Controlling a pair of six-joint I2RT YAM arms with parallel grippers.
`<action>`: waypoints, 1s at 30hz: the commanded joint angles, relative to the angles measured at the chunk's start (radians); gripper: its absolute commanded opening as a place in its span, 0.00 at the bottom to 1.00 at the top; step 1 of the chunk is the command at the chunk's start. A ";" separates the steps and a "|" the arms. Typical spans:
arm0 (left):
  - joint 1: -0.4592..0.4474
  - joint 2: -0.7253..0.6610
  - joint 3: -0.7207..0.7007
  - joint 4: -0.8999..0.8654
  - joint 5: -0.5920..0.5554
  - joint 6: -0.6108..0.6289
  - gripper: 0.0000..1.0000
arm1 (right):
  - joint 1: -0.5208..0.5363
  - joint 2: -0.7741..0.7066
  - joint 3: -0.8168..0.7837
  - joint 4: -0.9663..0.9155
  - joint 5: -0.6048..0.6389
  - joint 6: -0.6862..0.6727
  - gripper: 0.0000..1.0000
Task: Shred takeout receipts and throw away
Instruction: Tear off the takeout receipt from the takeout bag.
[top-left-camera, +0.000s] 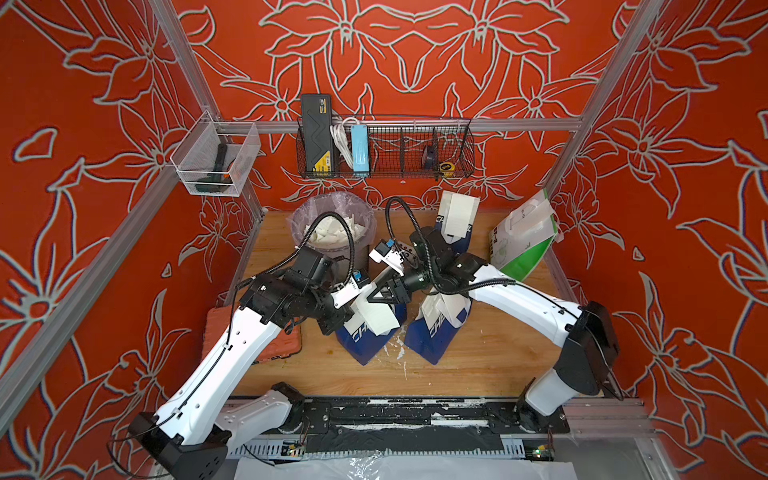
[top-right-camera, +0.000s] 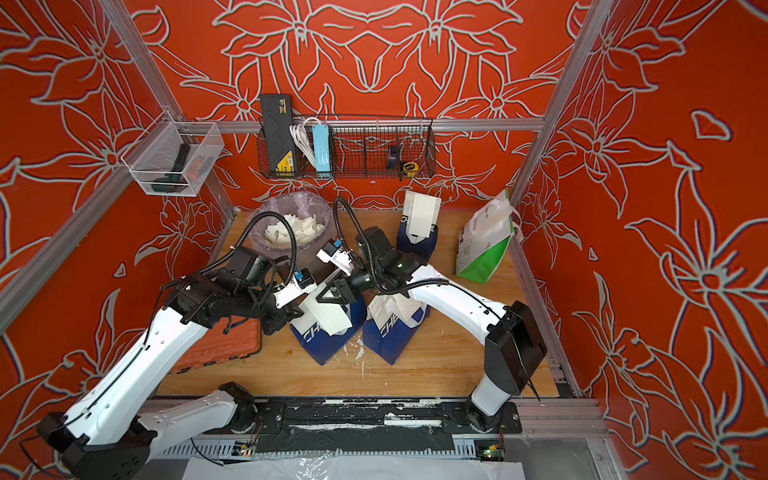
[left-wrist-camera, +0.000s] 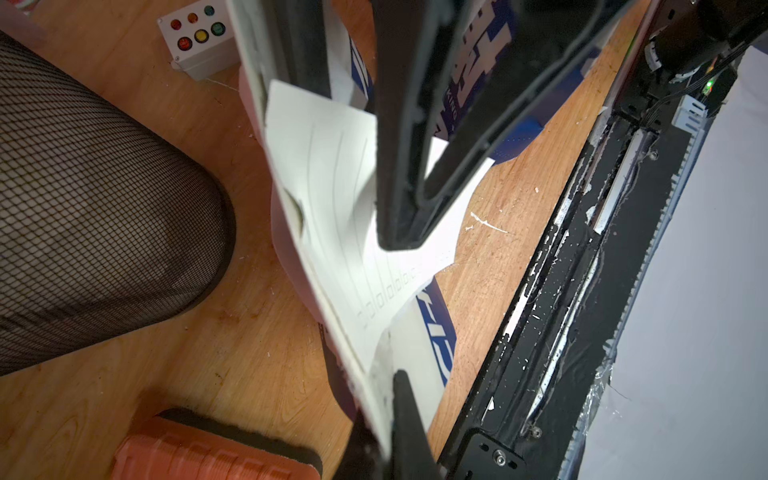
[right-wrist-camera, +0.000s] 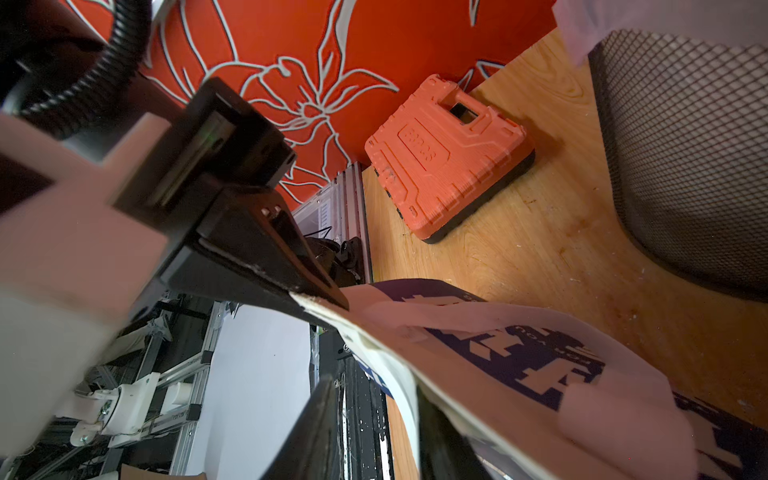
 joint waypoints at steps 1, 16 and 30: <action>-0.005 0.003 0.000 0.039 0.053 0.030 0.00 | 0.014 0.017 -0.014 0.088 -0.041 0.028 0.30; -0.006 -0.003 -0.010 0.001 -0.057 0.012 0.00 | 0.009 -0.025 -0.029 0.211 -0.081 0.122 0.00; -0.006 -0.007 0.001 -0.029 -0.098 -0.005 0.00 | -0.025 -0.118 -0.095 0.397 -0.110 0.262 0.00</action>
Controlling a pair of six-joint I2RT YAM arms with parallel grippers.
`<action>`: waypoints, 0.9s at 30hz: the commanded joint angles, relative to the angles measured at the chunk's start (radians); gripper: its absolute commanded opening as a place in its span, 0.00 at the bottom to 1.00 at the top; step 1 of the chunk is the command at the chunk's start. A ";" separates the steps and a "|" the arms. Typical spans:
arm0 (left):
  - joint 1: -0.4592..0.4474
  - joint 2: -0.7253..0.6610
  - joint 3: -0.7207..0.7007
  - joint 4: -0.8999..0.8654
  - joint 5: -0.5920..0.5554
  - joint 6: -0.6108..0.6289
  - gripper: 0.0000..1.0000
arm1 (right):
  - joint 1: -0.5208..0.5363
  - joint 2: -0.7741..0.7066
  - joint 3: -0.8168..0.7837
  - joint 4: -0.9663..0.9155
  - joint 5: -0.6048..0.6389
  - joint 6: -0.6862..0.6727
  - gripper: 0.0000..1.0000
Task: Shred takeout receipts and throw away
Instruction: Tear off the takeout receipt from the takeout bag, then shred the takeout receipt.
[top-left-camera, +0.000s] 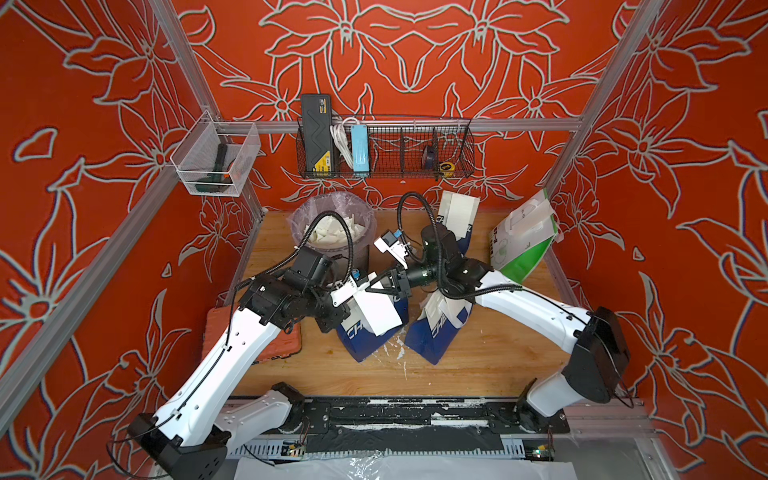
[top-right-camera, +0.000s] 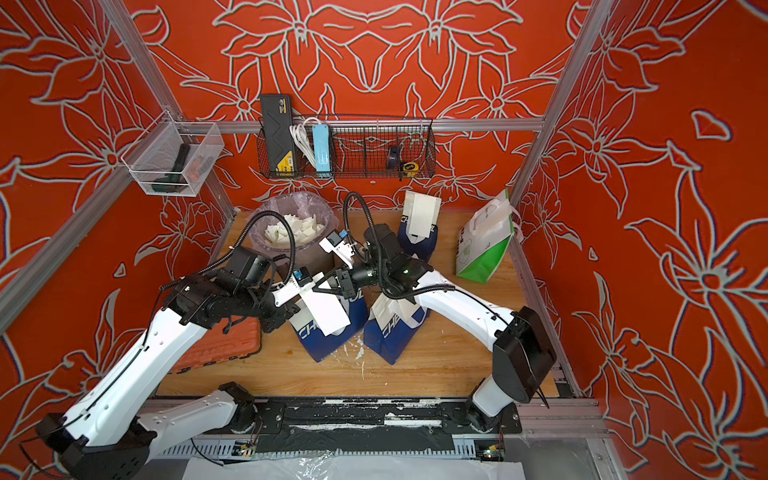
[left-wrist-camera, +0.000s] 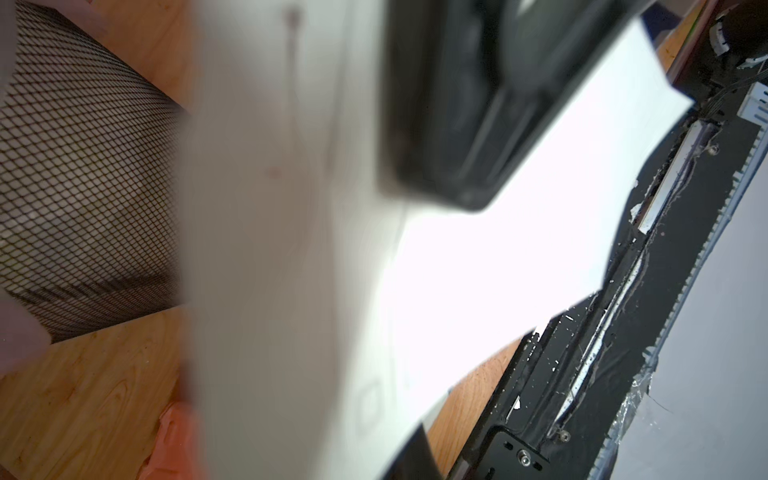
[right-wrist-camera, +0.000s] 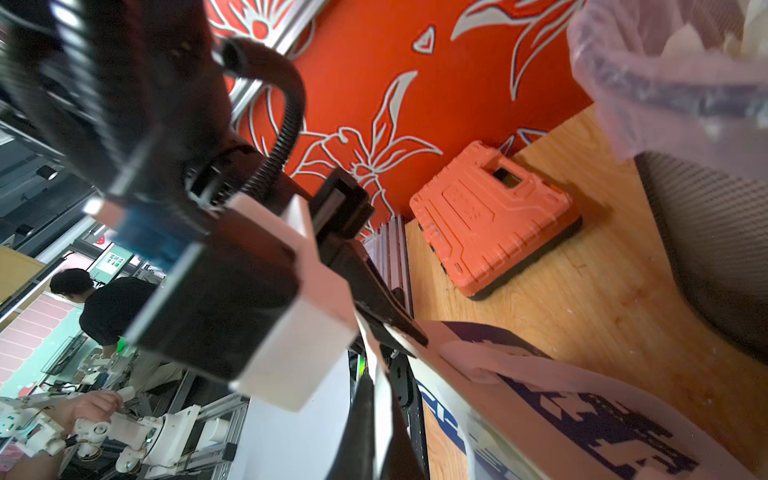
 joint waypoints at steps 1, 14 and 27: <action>-0.006 -0.003 0.007 -0.034 0.001 -0.003 0.00 | -0.013 -0.048 -0.010 0.055 -0.018 0.021 0.00; -0.004 -0.041 0.145 0.058 0.072 -0.091 0.50 | -0.113 -0.150 0.063 -0.227 0.159 -0.173 0.00; -0.004 0.046 0.219 0.624 0.200 -0.231 0.67 | -0.149 -0.135 0.230 -0.137 0.505 -0.093 0.00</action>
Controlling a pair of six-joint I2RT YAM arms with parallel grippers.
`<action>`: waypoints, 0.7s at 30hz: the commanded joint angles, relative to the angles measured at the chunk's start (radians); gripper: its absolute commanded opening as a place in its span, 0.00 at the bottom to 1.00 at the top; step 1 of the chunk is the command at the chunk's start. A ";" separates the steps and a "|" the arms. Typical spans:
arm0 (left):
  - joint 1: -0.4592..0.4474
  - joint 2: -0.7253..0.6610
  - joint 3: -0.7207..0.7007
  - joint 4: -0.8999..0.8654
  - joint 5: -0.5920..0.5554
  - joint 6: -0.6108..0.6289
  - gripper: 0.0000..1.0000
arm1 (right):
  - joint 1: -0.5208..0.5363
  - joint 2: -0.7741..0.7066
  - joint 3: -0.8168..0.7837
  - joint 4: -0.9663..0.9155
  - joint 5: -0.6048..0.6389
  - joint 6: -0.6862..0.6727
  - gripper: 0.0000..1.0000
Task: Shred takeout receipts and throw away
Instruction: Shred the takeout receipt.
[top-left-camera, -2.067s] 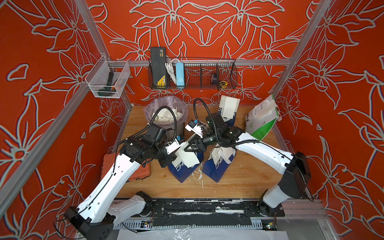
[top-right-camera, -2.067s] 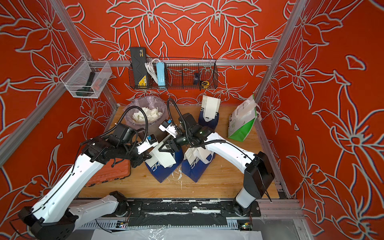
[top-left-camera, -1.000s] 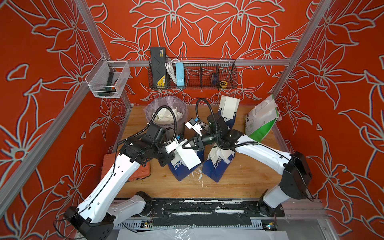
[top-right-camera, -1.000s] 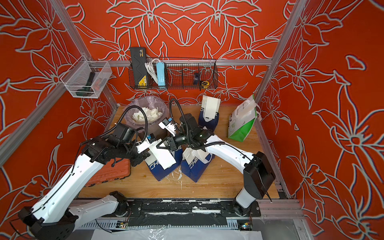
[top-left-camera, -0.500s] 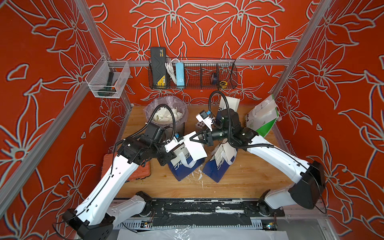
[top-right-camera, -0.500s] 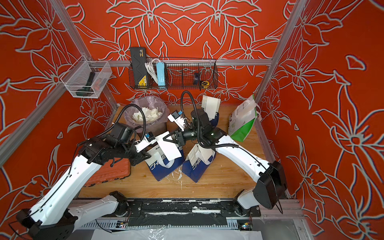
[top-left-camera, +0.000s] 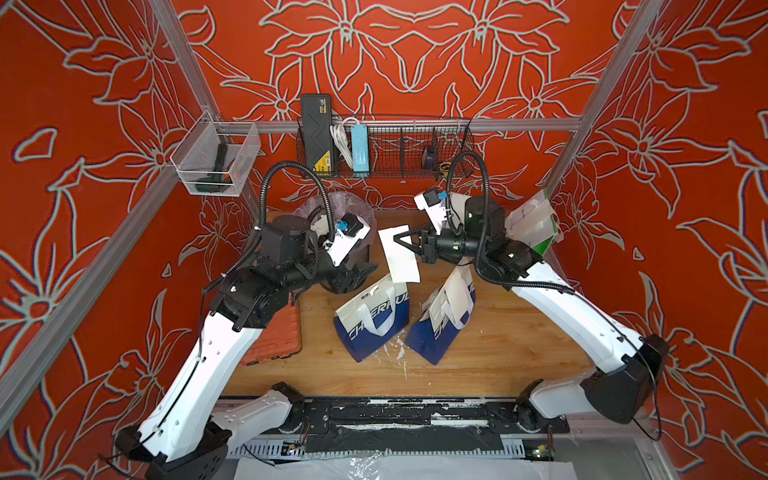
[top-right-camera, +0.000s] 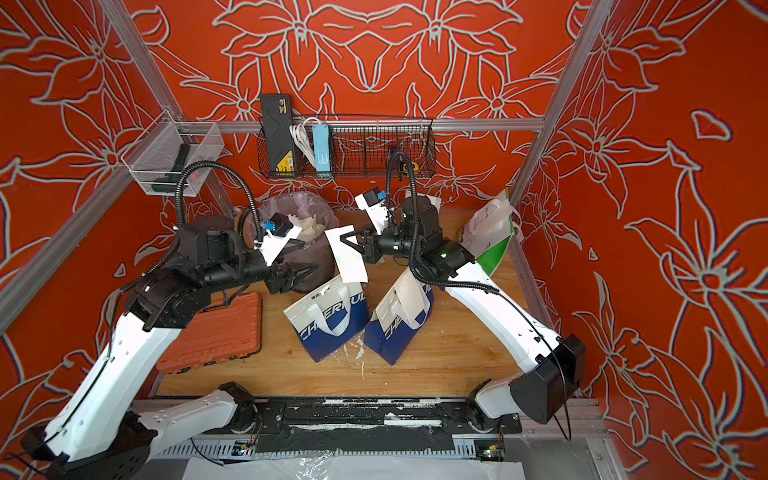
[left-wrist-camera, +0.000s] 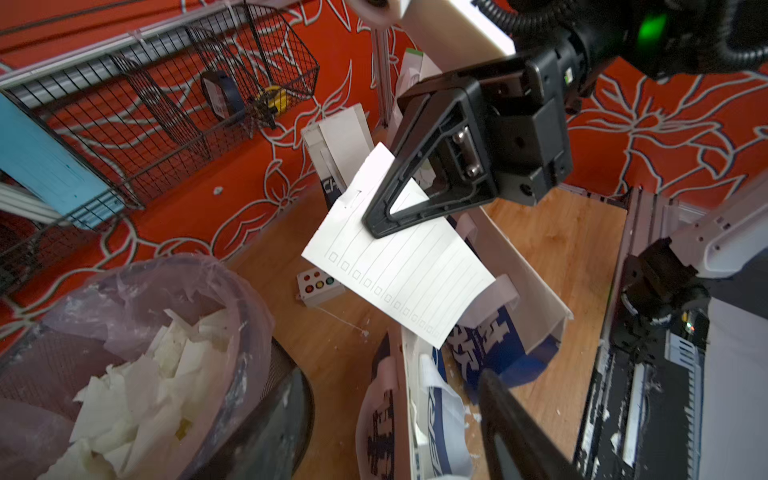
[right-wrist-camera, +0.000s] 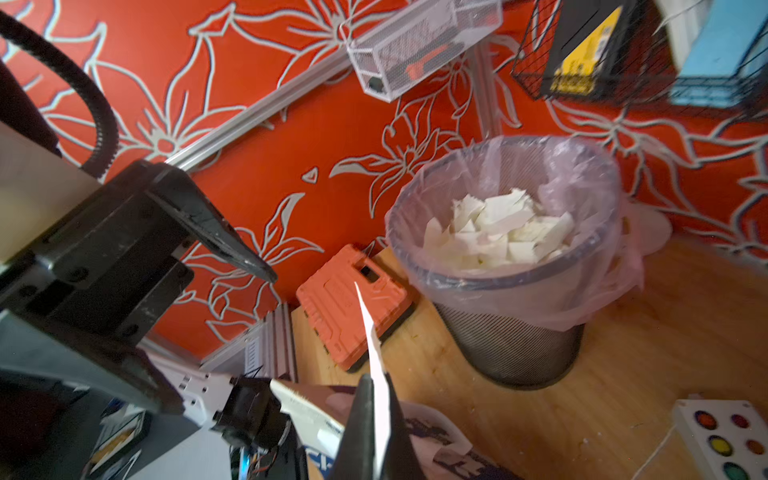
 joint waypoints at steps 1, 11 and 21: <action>-0.003 0.034 -0.027 0.241 0.039 -0.038 0.68 | -0.005 0.001 0.066 0.058 0.170 0.051 0.00; -0.070 0.120 -0.085 0.526 -0.077 -0.092 0.75 | 0.018 0.036 0.157 0.008 0.446 0.073 0.00; -0.294 0.187 -0.116 0.590 -0.524 0.000 0.75 | 0.057 0.067 0.186 -0.010 0.591 0.167 0.00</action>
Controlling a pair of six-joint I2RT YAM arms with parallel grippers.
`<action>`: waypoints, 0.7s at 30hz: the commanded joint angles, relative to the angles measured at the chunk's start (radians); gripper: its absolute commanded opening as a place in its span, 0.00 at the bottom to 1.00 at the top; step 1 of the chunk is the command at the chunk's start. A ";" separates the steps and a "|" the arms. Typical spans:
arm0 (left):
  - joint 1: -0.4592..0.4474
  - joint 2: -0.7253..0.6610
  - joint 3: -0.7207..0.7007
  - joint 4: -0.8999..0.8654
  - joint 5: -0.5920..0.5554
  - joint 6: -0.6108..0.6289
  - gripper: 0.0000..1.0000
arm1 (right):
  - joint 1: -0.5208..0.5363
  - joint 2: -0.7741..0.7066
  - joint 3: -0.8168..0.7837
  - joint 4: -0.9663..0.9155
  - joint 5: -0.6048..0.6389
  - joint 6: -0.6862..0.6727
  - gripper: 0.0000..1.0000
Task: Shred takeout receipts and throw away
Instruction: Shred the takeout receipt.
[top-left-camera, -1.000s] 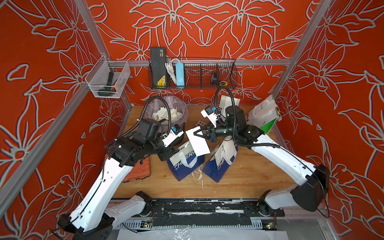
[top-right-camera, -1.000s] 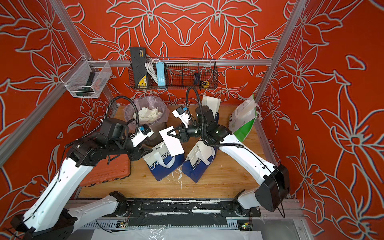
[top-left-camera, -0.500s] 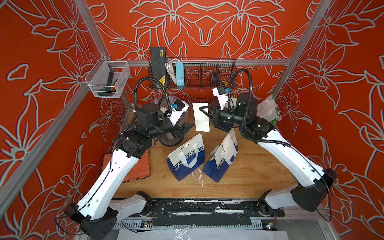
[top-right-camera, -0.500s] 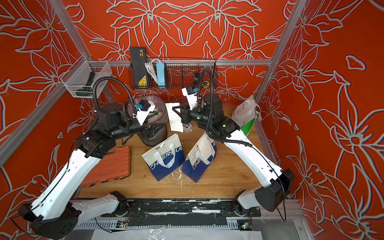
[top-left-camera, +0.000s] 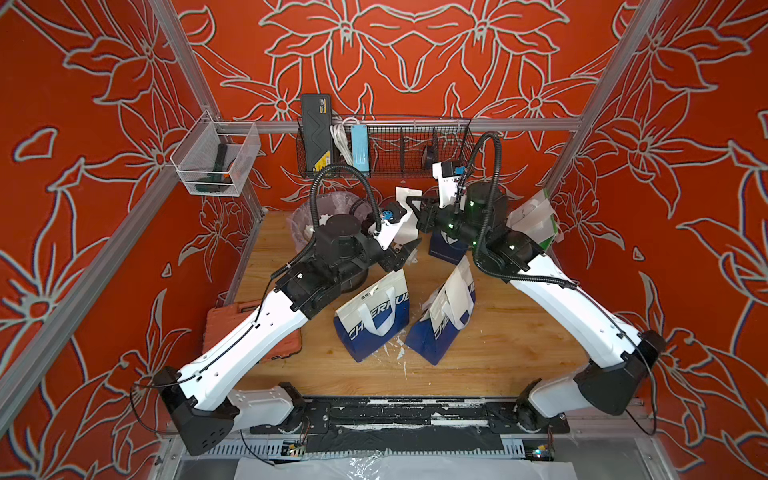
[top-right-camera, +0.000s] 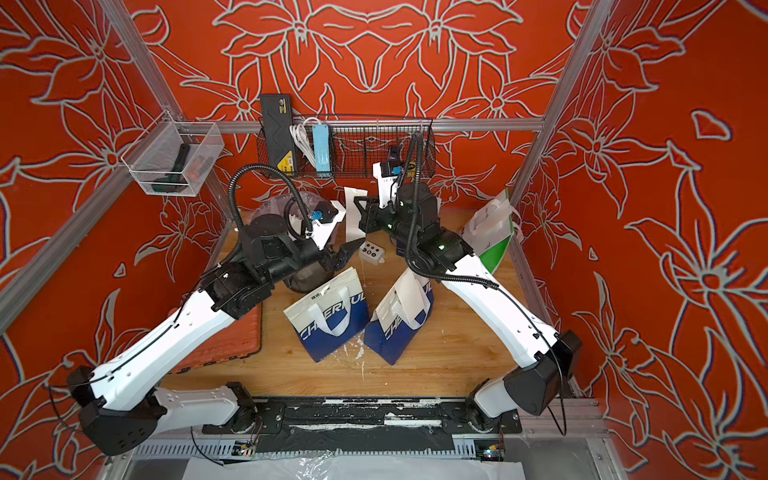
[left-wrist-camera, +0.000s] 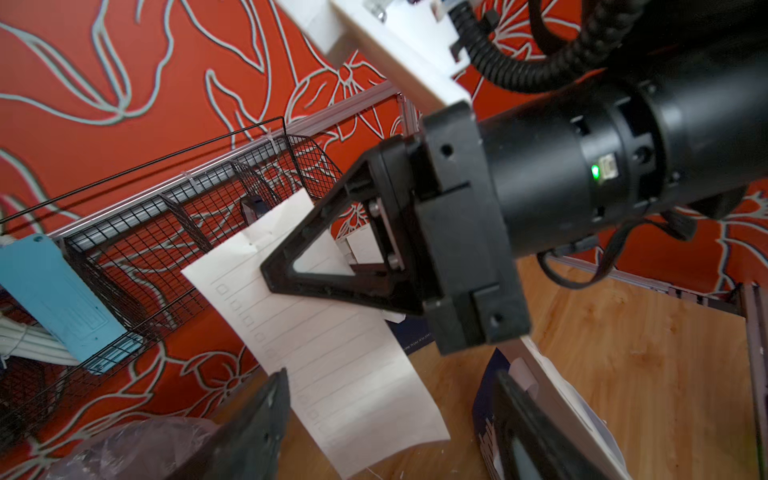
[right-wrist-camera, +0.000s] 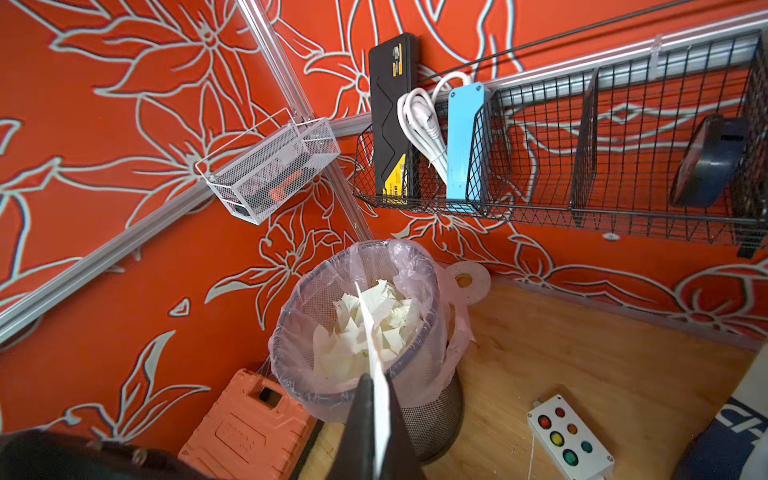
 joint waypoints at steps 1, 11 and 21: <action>-0.044 0.036 0.002 0.054 -0.181 0.033 0.75 | 0.015 0.012 0.044 -0.006 0.075 0.057 0.00; -0.082 0.098 -0.013 0.123 -0.412 0.062 0.69 | 0.035 0.010 0.054 -0.009 0.106 0.126 0.00; -0.083 0.115 -0.001 0.152 -0.415 0.100 0.48 | 0.044 0.005 0.041 -0.014 0.096 0.165 0.00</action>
